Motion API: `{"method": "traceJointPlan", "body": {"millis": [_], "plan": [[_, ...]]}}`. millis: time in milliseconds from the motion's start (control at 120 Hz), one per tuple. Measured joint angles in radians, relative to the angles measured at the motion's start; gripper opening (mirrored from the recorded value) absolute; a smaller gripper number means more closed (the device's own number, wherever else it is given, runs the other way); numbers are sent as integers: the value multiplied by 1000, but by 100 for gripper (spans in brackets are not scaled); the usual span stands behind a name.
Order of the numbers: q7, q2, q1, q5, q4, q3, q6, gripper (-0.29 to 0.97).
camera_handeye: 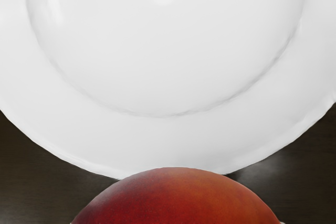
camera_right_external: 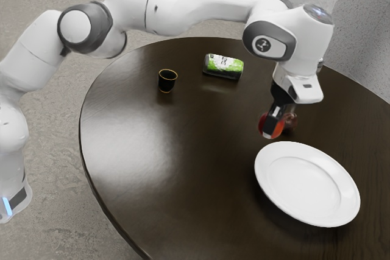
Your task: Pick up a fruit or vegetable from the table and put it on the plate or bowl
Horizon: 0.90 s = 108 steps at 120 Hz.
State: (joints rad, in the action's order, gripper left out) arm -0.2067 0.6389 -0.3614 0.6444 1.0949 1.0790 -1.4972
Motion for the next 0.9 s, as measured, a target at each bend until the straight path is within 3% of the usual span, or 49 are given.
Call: {"method": "traceJointPlan", "body": {"millis": [150, 250, 342, 433, 575, 783, 817, 833, 900], "plan": [[37, 129, -2, 135, -23, 106, -44, 34], [58, 229, 5, 252, -37, 236, -77, 34], [73, 277, 11, 314, -38, 271, -123, 34], [88, 289, 16, 344, -38, 277, -153, 35], [105, 291, 19, 357, -38, 270, -179, 56], [126, 258, 10, 352, -33, 261, -196, 65], [128, 172, -5, 320, -26, 196, -180, 66], [129, 94, -10, 273, -12, 106, -167, 66], [126, -278, 51, 10, 181, -407, -132, 67]]}}
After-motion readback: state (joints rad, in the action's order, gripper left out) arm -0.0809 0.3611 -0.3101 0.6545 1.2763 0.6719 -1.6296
